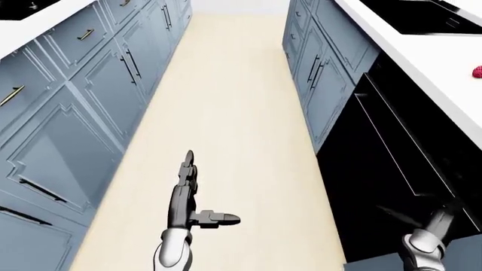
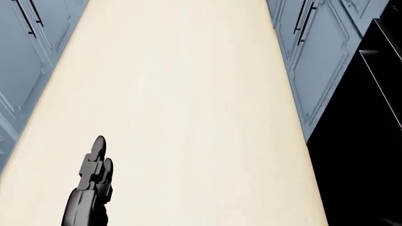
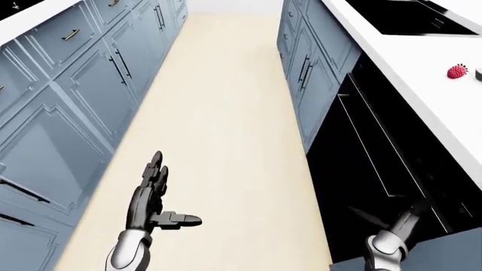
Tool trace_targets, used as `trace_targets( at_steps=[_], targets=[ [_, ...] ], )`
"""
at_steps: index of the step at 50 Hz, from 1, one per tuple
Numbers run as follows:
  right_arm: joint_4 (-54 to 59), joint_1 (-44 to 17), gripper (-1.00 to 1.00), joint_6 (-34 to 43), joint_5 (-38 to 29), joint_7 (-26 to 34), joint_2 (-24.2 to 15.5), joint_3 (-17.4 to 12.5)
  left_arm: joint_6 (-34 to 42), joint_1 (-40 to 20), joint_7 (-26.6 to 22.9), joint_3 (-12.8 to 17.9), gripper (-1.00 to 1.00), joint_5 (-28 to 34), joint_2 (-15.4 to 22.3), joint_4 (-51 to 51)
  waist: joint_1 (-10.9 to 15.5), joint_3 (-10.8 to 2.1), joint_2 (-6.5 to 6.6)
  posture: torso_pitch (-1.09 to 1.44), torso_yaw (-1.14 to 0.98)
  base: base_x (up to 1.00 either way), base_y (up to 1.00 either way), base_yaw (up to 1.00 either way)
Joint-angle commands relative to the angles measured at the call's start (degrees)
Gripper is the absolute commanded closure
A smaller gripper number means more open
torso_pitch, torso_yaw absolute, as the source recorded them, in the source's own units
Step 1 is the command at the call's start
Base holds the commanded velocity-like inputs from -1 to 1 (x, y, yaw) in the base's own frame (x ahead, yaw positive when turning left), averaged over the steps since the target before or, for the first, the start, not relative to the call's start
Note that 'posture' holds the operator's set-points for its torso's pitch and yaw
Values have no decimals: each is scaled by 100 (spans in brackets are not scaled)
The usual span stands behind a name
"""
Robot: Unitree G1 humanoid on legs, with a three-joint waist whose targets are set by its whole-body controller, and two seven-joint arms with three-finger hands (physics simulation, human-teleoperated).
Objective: Close the dishwasher door
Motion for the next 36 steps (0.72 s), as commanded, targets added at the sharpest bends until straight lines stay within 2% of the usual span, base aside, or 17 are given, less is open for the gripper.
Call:
trace_targets(
  at_steps=[1,21,36],
  targets=[
    [-169,20,-100,-63,104,-267,-304,-216,-187,-69,2,-4,-100,-8,-3,-226,-45,-112,-75,15,0,0,0,0],
    [-727,288,-100,314,150,-160,-491,-517,-200,-68,6,-3,-100,-9,-4,-221,-28,-110,-111,15,0,0,0,0],
    [-1203,370,-100,730,-2,-177,-587,-716,-193,-73,13,-3,-100,-12,-4,-238,-19,-107,-84,15,0,0,0,0]
  ],
)
